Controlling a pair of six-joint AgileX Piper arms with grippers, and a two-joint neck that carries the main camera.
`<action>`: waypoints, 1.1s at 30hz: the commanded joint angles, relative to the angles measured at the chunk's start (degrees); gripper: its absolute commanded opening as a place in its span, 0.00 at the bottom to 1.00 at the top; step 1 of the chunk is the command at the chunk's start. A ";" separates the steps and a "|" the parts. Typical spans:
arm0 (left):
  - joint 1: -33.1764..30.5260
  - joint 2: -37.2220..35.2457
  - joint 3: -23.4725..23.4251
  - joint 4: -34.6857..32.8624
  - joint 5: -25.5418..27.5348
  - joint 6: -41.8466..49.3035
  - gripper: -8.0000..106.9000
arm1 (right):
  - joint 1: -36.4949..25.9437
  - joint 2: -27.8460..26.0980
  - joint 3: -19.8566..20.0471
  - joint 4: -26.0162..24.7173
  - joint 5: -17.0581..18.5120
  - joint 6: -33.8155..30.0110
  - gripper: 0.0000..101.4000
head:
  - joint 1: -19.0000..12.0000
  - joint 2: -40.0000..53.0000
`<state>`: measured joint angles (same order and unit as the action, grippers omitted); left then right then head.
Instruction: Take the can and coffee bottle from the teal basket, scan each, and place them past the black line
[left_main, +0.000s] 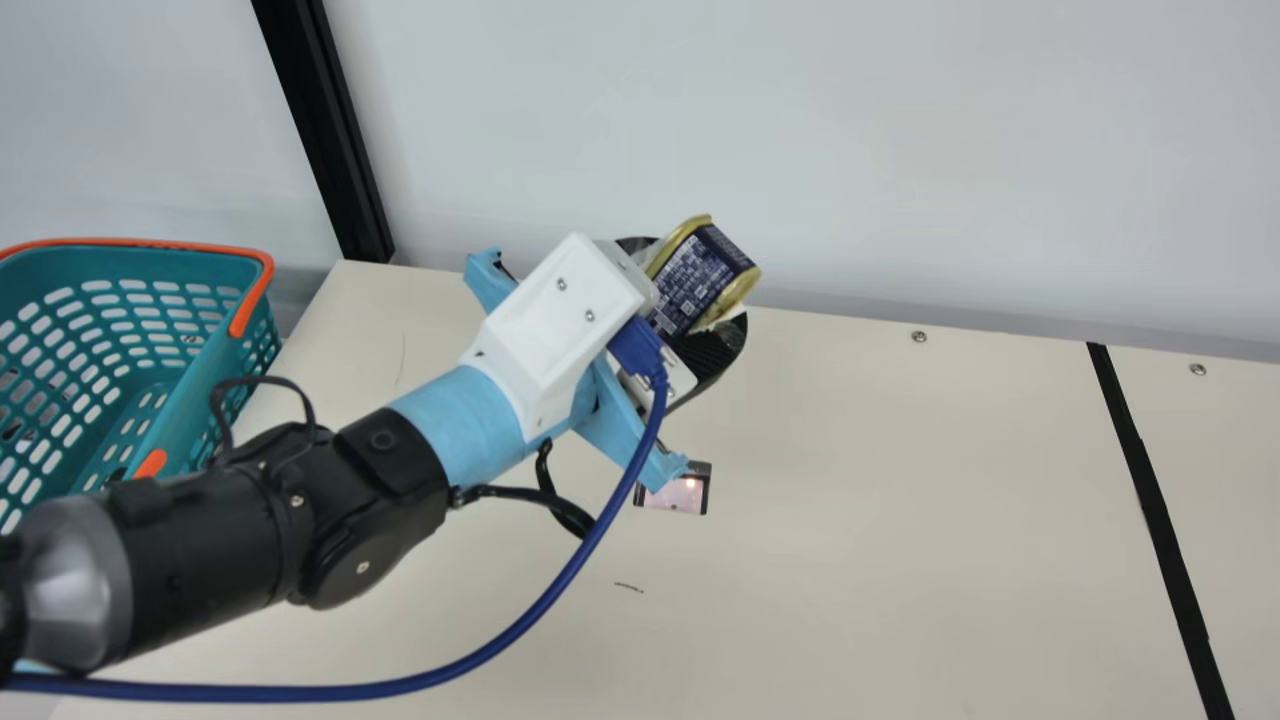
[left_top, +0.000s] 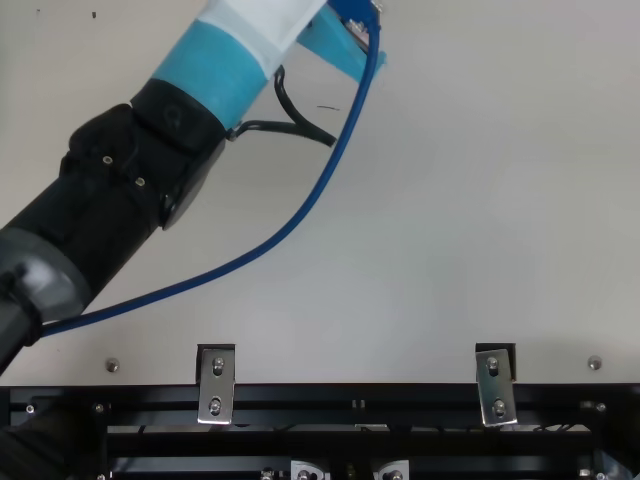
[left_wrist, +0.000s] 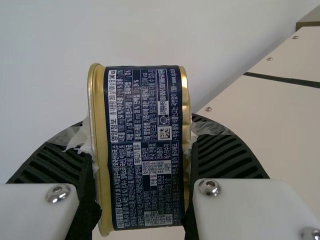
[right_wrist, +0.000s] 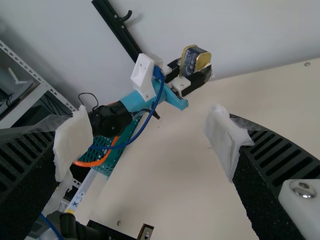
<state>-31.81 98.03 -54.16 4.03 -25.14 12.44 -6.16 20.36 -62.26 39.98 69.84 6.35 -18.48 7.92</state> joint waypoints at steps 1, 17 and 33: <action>0.00 0.00 0.00 0.00 0.00 0.00 0.16 | 0.00 0.00 0.00 0.00 0.00 0.00 1.00 | -0.20 -0.80; -3.10 -3.42 -9.12 8.94 32.53 -12.25 0.16 | 0.00 0.00 0.00 0.00 0.00 0.00 1.00 | -0.20 -0.80; 4.47 3.31 -23.27 -12.68 63.56 17.79 0.16 | 0.00 0.00 0.00 0.00 0.00 0.00 1.00 | -0.20 -0.80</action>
<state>-28.67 100.84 -76.23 -5.45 33.50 19.81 -6.16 20.36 -62.26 39.98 69.84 6.35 -18.48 7.92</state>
